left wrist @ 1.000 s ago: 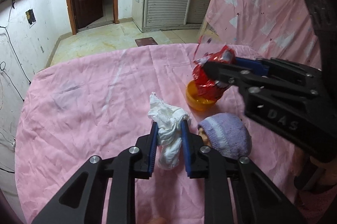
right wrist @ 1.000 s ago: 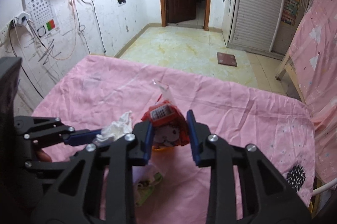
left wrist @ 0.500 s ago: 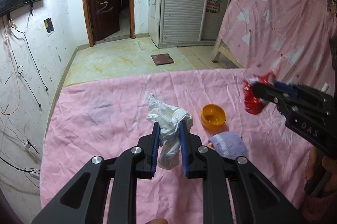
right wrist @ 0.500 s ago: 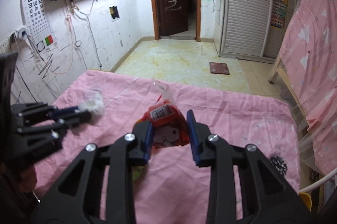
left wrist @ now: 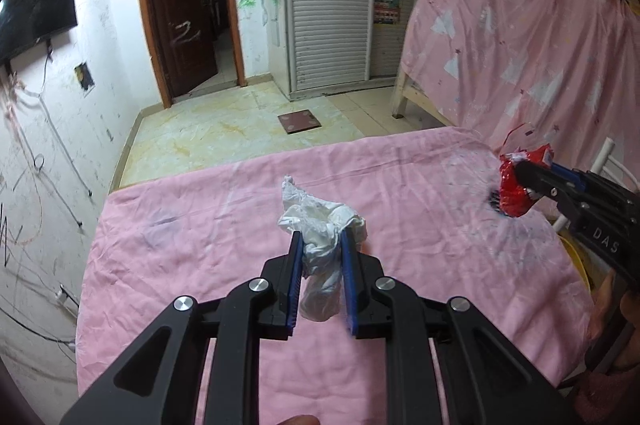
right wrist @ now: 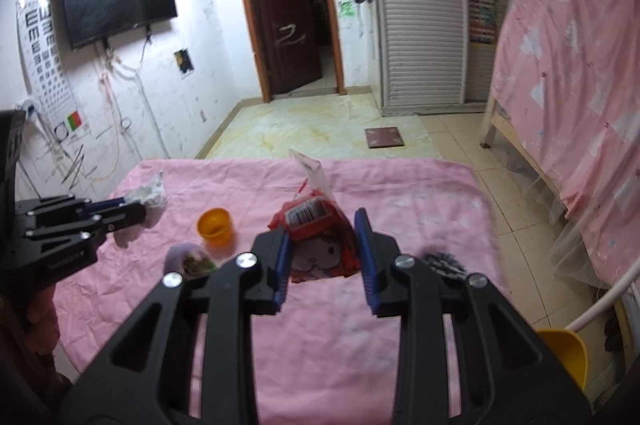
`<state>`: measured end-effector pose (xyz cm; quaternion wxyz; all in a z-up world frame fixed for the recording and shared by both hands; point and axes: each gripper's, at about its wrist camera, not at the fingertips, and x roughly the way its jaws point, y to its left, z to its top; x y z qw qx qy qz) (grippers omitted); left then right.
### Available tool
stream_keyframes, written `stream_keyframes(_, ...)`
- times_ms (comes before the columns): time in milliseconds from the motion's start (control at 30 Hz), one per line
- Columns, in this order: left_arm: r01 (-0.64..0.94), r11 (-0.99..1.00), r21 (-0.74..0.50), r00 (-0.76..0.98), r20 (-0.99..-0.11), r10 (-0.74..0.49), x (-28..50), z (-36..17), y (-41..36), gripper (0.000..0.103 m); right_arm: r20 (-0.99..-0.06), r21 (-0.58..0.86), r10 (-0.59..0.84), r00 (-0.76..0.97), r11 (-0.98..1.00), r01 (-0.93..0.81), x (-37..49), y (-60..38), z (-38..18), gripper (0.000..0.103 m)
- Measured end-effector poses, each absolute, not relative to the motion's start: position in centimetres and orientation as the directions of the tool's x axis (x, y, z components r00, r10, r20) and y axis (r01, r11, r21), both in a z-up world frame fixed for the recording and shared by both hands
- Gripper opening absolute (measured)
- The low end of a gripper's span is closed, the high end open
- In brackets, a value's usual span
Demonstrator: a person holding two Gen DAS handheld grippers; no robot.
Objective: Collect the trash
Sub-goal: 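Carry the white cloth and red cup wrapper to the yellow bin and release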
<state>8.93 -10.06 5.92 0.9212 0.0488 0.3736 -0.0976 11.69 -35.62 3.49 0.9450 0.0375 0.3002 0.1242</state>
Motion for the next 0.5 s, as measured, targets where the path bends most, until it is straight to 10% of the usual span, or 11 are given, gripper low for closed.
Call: stream_keyframes(500, 0.434, 0.898, 0.074, 0.656, -0.71, -0.258, 5.6, 6.4, -24.4, 0.011, -0.506, 0.26, 0.131, 0.852, 0.966, 0.006, 4.0, -49.6, 2.0, 0.028)
